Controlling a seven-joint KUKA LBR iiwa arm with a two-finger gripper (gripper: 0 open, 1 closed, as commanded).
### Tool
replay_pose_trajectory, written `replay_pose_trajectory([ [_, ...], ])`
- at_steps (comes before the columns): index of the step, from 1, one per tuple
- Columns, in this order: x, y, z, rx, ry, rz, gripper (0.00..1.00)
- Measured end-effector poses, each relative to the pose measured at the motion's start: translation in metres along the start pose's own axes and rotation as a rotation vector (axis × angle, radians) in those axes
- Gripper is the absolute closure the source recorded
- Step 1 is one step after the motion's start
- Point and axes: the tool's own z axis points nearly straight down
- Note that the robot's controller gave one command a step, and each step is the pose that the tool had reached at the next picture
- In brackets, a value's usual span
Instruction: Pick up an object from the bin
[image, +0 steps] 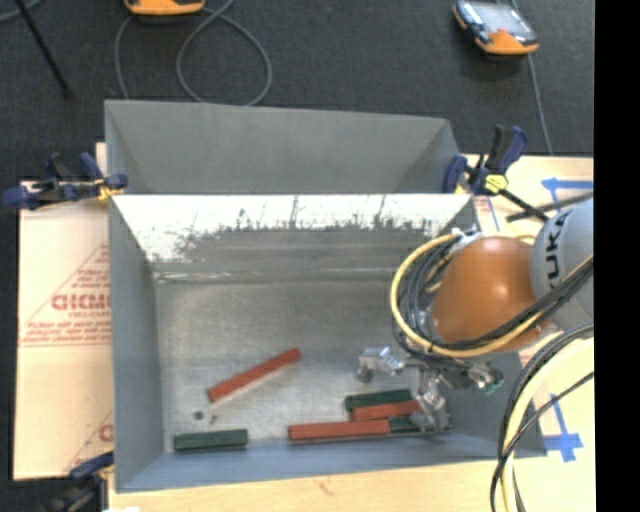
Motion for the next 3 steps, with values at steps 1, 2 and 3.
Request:
replay_pose_trajectory([
  [1, 0.0, -0.002, -0.001, 0.001, -0.001, 0.001, 0.0],
  [2, -0.001, -0.004, -0.003, 0.003, 0.0, 0.0, 1.0],
  [3, -0.002, -0.006, -0.035, 0.0, -0.001, 0.004, 1.0],
])
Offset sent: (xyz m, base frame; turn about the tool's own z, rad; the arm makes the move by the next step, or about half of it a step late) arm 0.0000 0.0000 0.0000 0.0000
